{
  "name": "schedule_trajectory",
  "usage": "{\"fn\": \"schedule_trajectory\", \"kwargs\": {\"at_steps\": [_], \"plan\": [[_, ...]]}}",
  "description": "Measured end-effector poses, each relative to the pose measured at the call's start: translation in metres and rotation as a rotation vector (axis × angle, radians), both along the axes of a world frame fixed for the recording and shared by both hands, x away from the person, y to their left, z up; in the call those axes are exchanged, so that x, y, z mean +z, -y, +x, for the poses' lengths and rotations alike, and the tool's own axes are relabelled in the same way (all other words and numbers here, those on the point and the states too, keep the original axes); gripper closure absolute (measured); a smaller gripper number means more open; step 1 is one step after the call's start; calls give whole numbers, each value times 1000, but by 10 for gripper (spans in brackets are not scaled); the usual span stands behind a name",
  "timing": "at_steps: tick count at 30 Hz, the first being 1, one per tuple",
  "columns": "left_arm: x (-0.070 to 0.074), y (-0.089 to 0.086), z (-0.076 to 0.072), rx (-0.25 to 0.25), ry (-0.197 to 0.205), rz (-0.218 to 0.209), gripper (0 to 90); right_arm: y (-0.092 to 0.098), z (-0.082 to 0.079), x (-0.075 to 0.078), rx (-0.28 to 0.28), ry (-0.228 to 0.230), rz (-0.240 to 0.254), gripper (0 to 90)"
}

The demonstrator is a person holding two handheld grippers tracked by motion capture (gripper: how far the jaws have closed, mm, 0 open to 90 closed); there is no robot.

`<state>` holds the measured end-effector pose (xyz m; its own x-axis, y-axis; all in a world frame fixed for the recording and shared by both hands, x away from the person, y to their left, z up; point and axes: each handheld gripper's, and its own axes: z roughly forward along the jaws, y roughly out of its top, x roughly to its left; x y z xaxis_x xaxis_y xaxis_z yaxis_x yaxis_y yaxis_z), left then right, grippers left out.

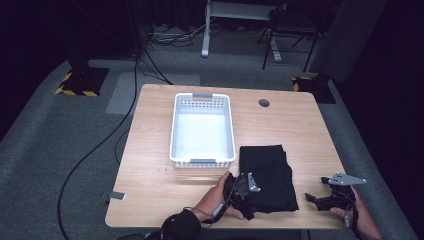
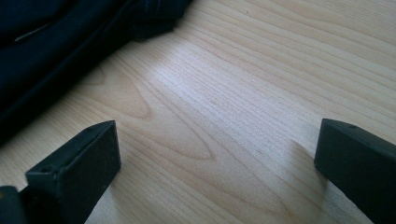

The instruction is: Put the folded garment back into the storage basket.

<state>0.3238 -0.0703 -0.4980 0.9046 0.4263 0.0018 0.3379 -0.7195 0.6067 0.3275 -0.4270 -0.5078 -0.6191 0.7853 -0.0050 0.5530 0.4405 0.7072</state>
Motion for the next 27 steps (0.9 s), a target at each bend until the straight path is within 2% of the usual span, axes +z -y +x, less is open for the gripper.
{"fn": "schedule_trajectory", "kwargs": {"at_steps": [2,3,5,7,9,11,13,18,27], "plan": [[0,-1,-1,9,9,-19,53,0,0,0,0,0,0,4],[0,-1,-2,17,5,-37,96,0,0,0,0,0,0,5],[1,-2,-3,0,14,-51,182,0,0,0,0,0,0,5],[1,-3,-5,-5,22,-69,284,0,0,0,1,0,0,5],[0,-4,-5,-5,36,-98,429,0,0,0,1,1,0,5],[0,-4,-6,-31,44,-101,534,0,0,0,1,1,0,4],[1,-4,-7,-31,43,-99,579,0,0,0,1,1,0,4],[-2,-5,-9,-47,82,-112,659,0,0,0,0,1,0,5],[-2,-5,-8,-34,62,-120,671,0,-2,3,-10,11,-39,16]]}}
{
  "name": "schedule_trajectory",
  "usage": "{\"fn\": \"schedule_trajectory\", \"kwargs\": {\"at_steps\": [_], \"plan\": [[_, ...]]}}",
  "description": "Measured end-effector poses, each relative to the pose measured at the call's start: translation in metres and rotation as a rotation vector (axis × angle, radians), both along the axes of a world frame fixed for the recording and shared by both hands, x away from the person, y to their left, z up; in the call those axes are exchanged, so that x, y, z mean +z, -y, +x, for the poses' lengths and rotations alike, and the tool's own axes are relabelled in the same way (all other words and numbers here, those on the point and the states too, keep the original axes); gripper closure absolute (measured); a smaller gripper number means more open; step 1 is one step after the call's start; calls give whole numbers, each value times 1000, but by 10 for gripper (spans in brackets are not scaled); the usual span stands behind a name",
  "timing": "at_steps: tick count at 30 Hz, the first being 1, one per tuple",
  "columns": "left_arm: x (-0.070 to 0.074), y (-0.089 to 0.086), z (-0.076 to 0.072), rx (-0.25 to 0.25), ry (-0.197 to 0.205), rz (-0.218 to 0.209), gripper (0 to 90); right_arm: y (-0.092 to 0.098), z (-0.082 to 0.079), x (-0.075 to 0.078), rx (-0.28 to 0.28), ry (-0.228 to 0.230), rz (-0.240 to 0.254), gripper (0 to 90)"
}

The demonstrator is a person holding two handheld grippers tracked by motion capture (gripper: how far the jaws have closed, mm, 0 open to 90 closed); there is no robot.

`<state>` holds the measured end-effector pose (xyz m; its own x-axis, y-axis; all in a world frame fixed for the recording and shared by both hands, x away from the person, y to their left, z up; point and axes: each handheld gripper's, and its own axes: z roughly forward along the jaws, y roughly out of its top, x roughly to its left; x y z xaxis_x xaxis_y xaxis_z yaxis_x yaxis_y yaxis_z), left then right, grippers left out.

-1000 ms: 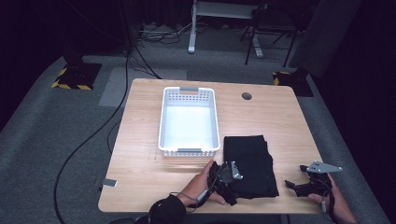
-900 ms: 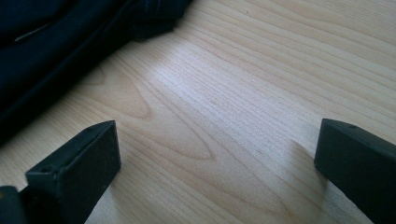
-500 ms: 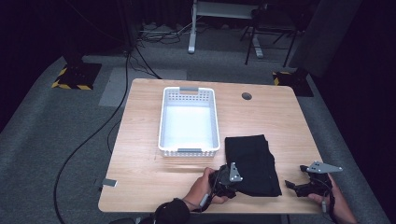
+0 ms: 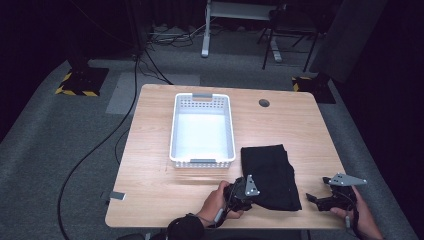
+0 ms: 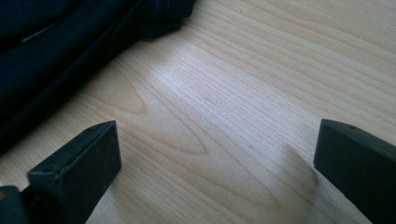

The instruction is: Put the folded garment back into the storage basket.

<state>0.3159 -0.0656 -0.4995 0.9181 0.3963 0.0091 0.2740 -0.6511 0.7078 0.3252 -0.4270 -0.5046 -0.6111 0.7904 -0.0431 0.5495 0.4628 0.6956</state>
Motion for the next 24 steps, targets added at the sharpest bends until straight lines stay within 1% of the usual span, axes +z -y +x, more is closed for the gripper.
{"fn": "schedule_trajectory", "kwargs": {"at_steps": [1,4,9,11,17,24], "plan": [[0,0,0,0,-2,1,671,0,0,1,1,-4,-3,34],[0,0,1,-1,-5,-2,672,-2,-2,6,9,3,0,32],[0,0,2,-7,-7,1,671,-4,-4,18,1,23,-42,32],[0,0,2,-7,-8,-1,671,-4,-3,23,-3,29,-38,32],[1,0,2,-4,-15,-1,671,-9,0,34,10,37,-25,35],[0,0,2,-3,-17,-1,670,-21,6,42,38,42,-38,34]]}}
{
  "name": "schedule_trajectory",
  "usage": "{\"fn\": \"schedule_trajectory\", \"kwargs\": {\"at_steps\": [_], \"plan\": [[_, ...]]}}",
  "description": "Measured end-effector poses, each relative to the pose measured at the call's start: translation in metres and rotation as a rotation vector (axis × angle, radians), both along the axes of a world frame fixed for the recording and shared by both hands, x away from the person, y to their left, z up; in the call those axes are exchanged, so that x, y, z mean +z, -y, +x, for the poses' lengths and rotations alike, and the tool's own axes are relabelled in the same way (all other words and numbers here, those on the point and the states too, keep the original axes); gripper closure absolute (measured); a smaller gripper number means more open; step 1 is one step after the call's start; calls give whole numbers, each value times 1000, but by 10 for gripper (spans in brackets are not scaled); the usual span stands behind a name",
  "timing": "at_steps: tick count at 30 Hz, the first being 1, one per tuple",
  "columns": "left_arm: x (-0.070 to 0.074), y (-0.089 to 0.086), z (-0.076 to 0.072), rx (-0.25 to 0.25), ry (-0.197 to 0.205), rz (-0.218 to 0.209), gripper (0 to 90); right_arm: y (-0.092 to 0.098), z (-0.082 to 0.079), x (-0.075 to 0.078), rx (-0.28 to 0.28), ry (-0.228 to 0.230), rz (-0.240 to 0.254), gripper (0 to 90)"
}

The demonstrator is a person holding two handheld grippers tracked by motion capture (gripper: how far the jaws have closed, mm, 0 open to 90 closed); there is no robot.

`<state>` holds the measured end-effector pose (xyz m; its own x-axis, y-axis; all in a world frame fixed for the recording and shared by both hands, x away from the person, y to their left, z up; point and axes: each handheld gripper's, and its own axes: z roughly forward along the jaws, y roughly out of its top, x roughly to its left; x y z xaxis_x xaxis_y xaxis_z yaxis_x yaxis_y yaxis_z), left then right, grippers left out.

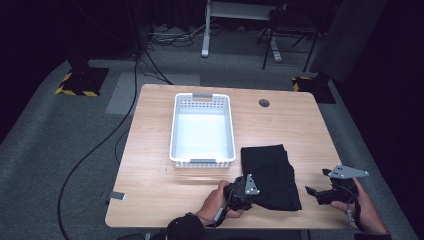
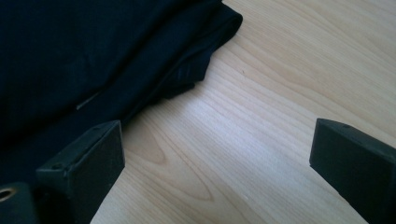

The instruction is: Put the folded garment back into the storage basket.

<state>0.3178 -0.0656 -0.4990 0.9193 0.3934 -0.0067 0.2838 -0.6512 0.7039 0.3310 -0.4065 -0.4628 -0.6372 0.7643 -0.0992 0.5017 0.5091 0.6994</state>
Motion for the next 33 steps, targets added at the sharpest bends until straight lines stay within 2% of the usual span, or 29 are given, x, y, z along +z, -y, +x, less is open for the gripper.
{"fn": "schedule_trajectory", "kwargs": {"at_steps": [11,16,17,24,33], "plan": [[0,0,0,0,-1,1,670,-21,13,13,45,16,-5,34],[0,0,0,-1,-1,4,670,-21,13,13,45,16,-5,34],[0,0,0,-2,-1,4,670,-33,19,17,76,24,-19,33],[0,0,0,-2,-2,5,670,-43,29,20,87,33,-54,31],[0,0,0,-4,-2,4,670,-53,40,19,105,14,-38,31]]}}
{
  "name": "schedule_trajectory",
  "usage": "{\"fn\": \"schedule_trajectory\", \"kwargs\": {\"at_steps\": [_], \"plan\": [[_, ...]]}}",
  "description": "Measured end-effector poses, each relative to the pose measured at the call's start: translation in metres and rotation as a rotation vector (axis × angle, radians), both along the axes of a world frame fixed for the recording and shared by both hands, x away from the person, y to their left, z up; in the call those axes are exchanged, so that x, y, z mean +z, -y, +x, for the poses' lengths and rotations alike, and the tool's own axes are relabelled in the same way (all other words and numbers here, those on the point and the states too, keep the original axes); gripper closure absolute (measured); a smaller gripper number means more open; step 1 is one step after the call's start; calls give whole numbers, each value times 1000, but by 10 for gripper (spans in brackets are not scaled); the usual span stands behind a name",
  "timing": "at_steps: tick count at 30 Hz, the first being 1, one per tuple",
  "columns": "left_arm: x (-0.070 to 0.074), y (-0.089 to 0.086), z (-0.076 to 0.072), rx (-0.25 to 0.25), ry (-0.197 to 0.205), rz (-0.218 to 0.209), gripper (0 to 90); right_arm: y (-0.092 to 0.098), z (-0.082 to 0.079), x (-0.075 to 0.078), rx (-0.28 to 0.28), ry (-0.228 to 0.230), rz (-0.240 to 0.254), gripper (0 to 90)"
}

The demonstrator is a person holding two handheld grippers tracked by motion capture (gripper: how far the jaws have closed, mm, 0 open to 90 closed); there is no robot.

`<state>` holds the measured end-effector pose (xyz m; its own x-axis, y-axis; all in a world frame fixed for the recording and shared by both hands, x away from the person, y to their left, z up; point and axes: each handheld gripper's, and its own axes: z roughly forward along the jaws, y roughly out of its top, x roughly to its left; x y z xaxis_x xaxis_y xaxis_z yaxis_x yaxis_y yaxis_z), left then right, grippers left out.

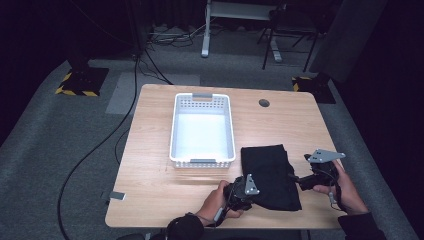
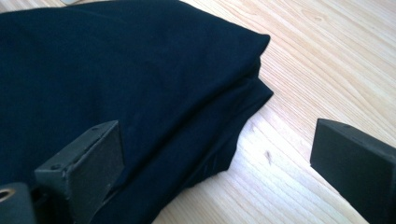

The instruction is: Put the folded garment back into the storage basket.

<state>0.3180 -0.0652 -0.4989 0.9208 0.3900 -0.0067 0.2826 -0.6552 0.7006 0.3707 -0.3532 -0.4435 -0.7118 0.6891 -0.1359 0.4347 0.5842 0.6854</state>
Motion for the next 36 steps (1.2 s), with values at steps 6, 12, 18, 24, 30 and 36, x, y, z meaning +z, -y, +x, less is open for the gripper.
{"fn": "schedule_trajectory", "kwargs": {"at_steps": [6,12,18,24,30,36], "plan": [[0,0,0,-1,0,1,669,-10,5,-1,16,-3,-3,30],[0,0,0,-1,0,0,670,-20,10,-4,28,-12,-12,30],[0,0,0,-2,0,-1,669,-28,15,-7,37,-21,-17,30],[0,0,0,-2,1,0,668,-32,19,-13,39,-39,-25,29],[0,0,0,-3,2,0,669,-31,25,-23,26,-65,-36,27],[0,0,0,-4,1,-1,669,-30,33,-38,25,-114,-37,5]]}}
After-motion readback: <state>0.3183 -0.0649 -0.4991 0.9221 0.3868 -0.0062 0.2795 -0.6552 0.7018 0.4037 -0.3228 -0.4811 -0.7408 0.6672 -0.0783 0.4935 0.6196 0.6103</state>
